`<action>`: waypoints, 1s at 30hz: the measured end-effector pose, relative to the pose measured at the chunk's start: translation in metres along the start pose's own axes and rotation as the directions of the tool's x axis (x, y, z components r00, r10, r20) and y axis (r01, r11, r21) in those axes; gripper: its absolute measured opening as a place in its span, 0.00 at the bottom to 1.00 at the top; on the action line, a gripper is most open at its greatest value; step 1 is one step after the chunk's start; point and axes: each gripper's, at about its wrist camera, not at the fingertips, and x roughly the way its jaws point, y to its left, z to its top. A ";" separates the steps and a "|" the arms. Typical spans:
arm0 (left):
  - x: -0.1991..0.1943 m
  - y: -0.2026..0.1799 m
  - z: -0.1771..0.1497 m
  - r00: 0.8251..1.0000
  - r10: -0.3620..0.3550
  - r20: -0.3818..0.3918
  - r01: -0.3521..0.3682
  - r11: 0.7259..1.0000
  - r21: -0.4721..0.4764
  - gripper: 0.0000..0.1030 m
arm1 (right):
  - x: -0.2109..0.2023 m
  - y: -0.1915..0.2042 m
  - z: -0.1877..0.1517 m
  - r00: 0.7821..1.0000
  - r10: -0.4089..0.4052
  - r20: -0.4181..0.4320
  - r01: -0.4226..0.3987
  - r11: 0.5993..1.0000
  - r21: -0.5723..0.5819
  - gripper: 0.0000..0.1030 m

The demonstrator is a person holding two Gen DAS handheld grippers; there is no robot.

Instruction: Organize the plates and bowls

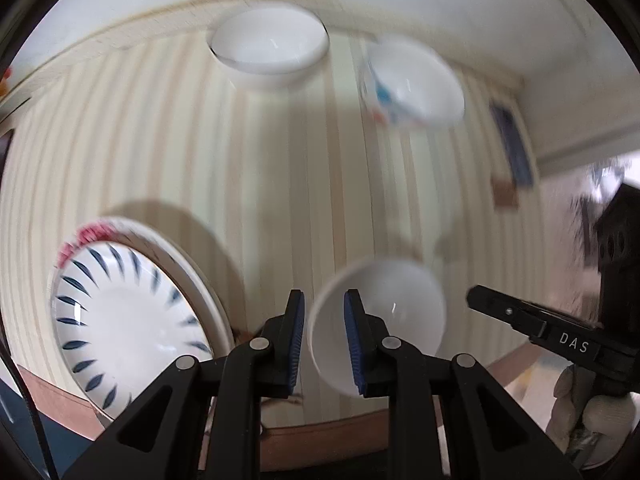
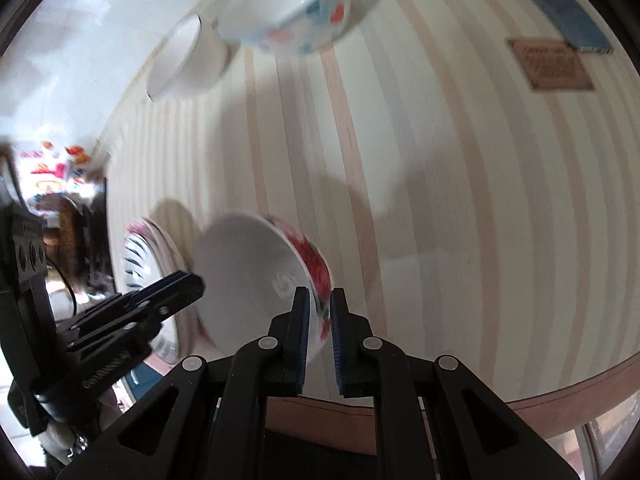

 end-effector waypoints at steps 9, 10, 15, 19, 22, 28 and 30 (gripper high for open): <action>-0.006 -0.019 0.080 0.998 -0.047 0.033 0.049 0.997 -0.059 0.18 | -0.061 -0.008 0.077 0.985 0.046 0.165 -0.052 0.998 0.033 0.27; -0.005 -0.022 0.087 0.998 -0.048 0.030 0.050 0.997 -0.057 0.18 | -0.063 -0.010 0.087 0.983 0.048 0.178 -0.056 0.998 0.039 0.27; 0.019 -0.036 0.132 0.999 -0.034 0.009 0.035 0.998 -0.052 0.18 | -0.064 -0.011 0.136 0.975 0.066 0.210 -0.079 0.995 0.057 0.27; 0.051 -0.044 0.156 0.999 -0.008 -0.049 0.006 0.999 -0.037 0.18 | -0.056 -0.011 0.166 0.976 0.044 0.215 -0.059 0.996 0.064 0.27; 0.069 -0.045 0.165 0.996 -0.012 -0.083 0.009 0.999 -0.038 0.18 | -0.047 -0.016 0.181 0.979 0.033 0.200 -0.049 0.996 0.076 0.27; 0.085 -0.054 0.172 0.997 -0.007 -0.077 0.005 1.000 -0.024 0.17 | -0.023 -0.028 0.201 0.987 0.043 0.156 -0.060 0.993 0.104 0.27; 0.088 -0.055 0.175 0.998 0.012 -0.068 -0.012 1.000 -0.007 0.17 | -0.014 -0.031 0.203 0.987 0.060 0.148 -0.077 0.991 0.108 0.26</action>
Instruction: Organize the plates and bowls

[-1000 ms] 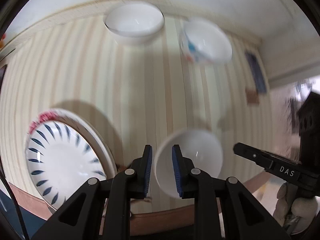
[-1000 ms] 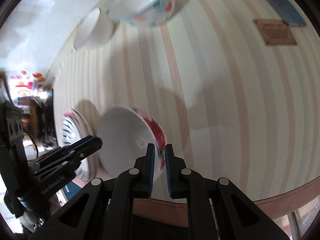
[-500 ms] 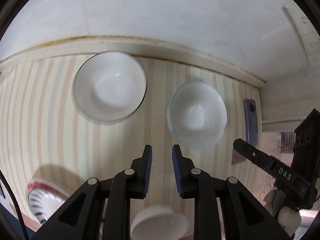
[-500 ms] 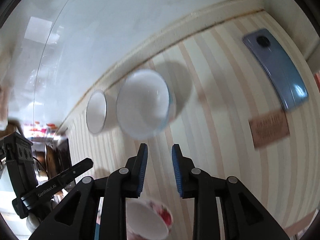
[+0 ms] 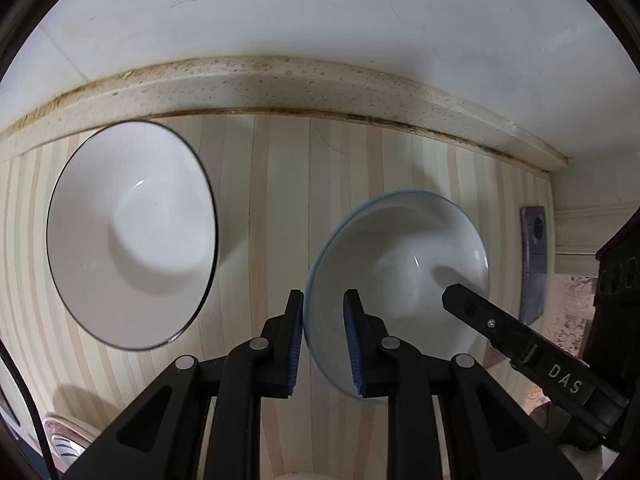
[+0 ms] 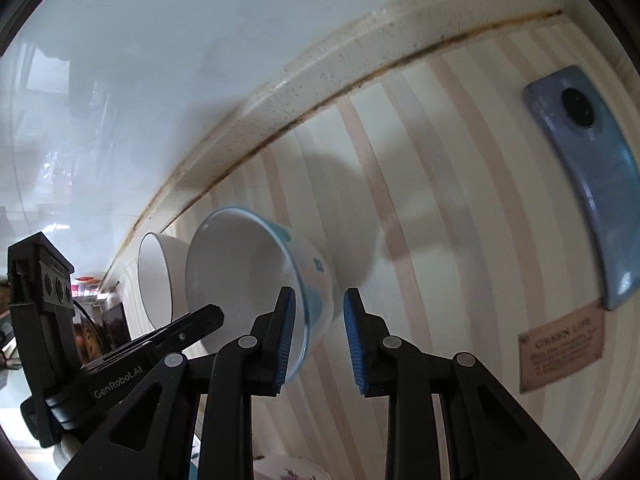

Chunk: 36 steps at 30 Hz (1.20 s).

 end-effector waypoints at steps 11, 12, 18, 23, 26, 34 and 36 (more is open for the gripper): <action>-0.009 -0.008 -0.012 0.998 0.038 0.052 -0.042 0.997 0.067 0.17 | 0.006 0.008 -0.007 0.999 -0.040 0.030 0.042 0.996 -0.073 0.14; -0.010 -0.009 -0.014 0.998 0.038 0.056 -0.042 0.997 0.069 0.17 | 0.006 0.010 -0.010 0.999 -0.043 0.031 0.045 0.996 -0.076 0.14; -0.030 -0.010 -0.041 0.995 0.032 0.091 -0.039 0.996 0.079 0.17 | -0.005 0.016 -0.033 0.998 -0.062 0.034 0.065 0.992 -0.104 0.14; -0.055 -0.010 -0.071 0.992 0.026 0.125 -0.040 0.994 0.105 0.17 | -0.021 0.026 -0.064 0.997 -0.058 0.044 0.063 0.991 -0.119 0.14; -0.070 -0.008 -0.092 0.990 0.020 0.137 -0.036 0.992 0.121 0.17 | -0.034 0.030 -0.084 0.997 -0.047 0.053 0.054 0.991 -0.126 0.14; -0.094 0.005 -0.149 0.990 -0.003 0.138 -0.017 0.990 0.139 0.17 | -0.064 0.048 -0.150 0.997 -0.049 0.065 0.059 0.984 -0.166 0.14; -0.096 0.009 -0.160 0.991 -0.009 0.131 -0.010 0.990 0.143 0.17 | -0.069 0.047 -0.166 0.997 -0.049 0.062 0.059 0.983 -0.172 0.14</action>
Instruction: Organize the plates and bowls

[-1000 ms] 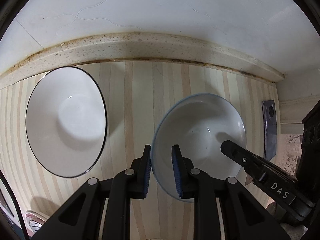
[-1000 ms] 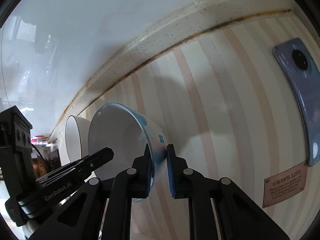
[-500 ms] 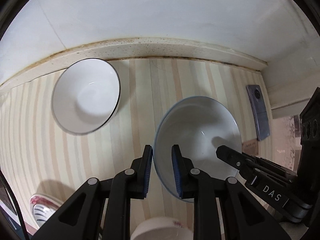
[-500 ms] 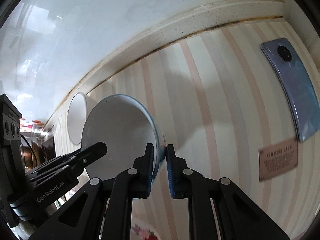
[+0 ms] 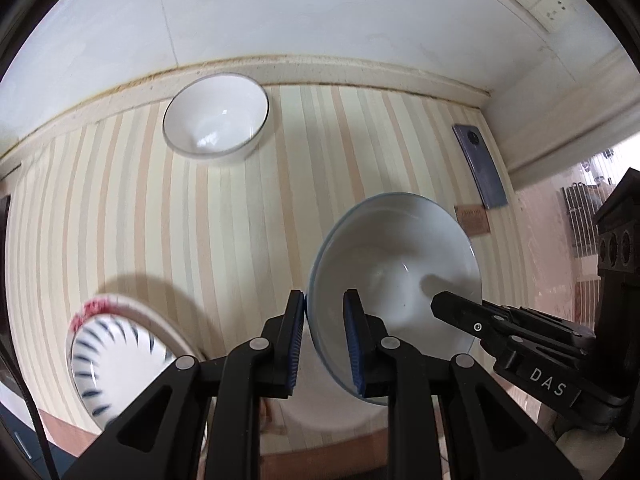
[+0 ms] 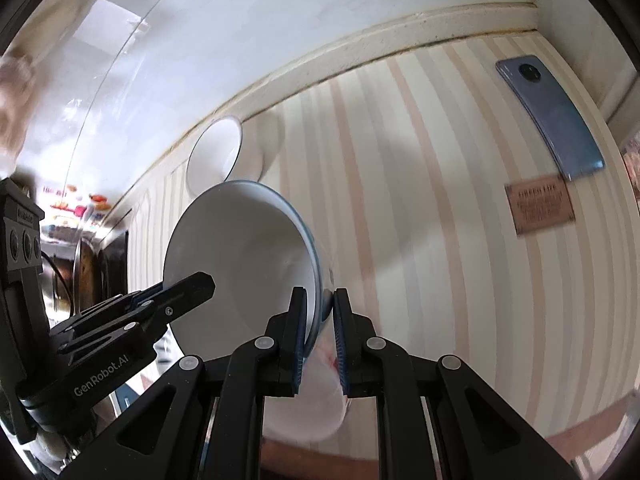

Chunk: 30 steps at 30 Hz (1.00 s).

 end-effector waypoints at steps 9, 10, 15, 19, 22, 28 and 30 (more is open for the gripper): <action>0.007 0.007 -0.042 0.999 0.010 -0.048 -0.010 1.000 0.010 0.17 | -0.005 0.002 -0.063 0.999 0.003 -0.047 -0.002 1.000 0.010 0.14; 0.009 0.008 -0.046 0.998 0.012 -0.054 -0.011 1.000 0.009 0.17 | -0.002 0.002 -0.069 0.998 -0.001 -0.057 0.001 1.000 0.008 0.14; 0.024 0.012 -0.054 0.996 0.031 -0.082 -0.029 0.999 0.024 0.17 | 0.014 -0.003 -0.083 0.995 -0.011 -0.095 0.011 1.000 0.008 0.14; 0.035 0.011 -0.058 0.994 0.054 -0.098 -0.051 0.998 0.038 0.17 | 0.023 -0.003 -0.086 0.995 -0.030 -0.100 0.031 1.000 0.006 0.14; 0.039 0.011 -0.058 0.993 0.060 -0.106 -0.056 0.998 0.041 0.17 | 0.030 -0.001 -0.087 0.993 -0.046 -0.110 0.047 0.999 0.005 0.14; 0.044 0.012 -0.058 0.991 0.061 -0.116 -0.056 0.998 0.041 0.17 | 0.036 -0.002 -0.088 0.991 -0.056 -0.118 0.058 0.998 0.011 0.14; 0.046 0.012 -0.059 0.991 0.060 -0.121 -0.055 0.998 0.039 0.17 | 0.038 -0.001 -0.088 0.992 -0.058 -0.116 0.060 0.998 0.014 0.14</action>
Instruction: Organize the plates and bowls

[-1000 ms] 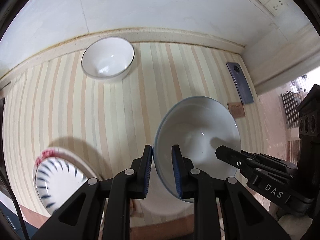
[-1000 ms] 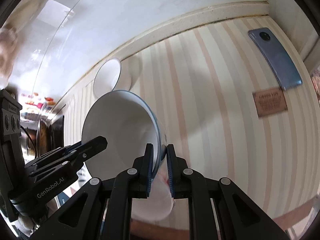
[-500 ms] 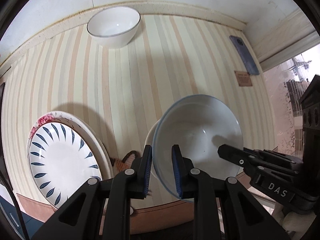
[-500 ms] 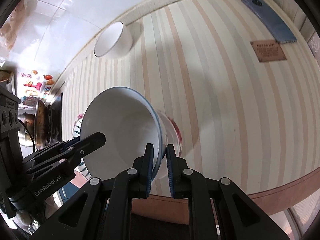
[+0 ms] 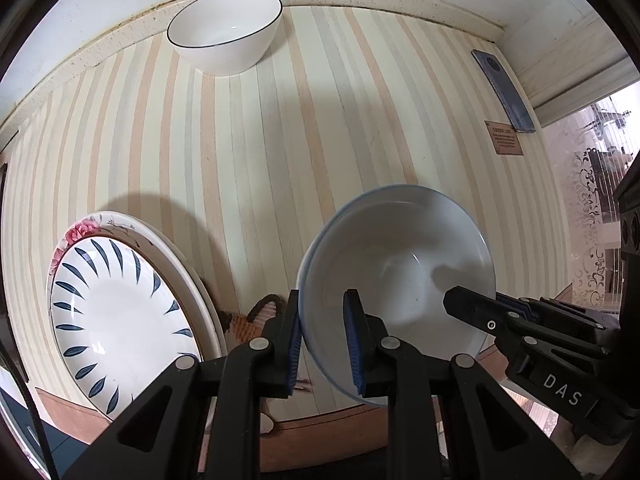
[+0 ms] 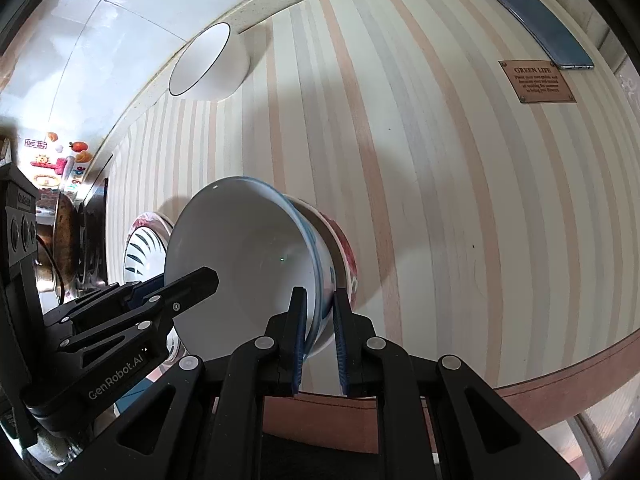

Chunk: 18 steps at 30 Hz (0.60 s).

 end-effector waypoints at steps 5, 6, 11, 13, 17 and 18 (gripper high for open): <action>0.003 0.001 0.000 1.000 -0.003 -0.004 0.003 1.000 -0.009 0.17 | 0.003 0.000 0.000 1.000 -0.002 -0.006 0.002 1.000 0.007 0.14; 0.004 0.001 0.000 1.000 -0.003 -0.004 0.003 1.000 -0.009 0.17 | 0.003 0.000 0.000 1.000 -0.005 -0.007 0.005 1.000 0.005 0.14; 0.006 0.002 0.000 1.000 -0.003 -0.012 0.003 1.000 -0.014 0.17 | 0.003 0.003 0.002 1.000 -0.019 -0.014 0.019 1.000 -0.006 0.14; 0.007 0.002 -0.001 1.000 -0.002 -0.020 0.002 1.000 -0.016 0.17 | 0.004 0.003 0.003 1.000 -0.021 -0.021 0.021 1.000 -0.007 0.14; 0.008 0.002 -0.001 1.000 -0.007 -0.023 0.006 1.000 -0.014 0.17 | 0.005 0.002 0.004 0.999 -0.015 -0.035 0.015 1.000 0.002 0.15; 0.007 0.002 -0.001 1.000 -0.007 -0.023 0.006 1.000 -0.014 0.17 | 0.005 0.002 0.005 0.999 -0.013 -0.041 0.013 1.000 0.003 0.15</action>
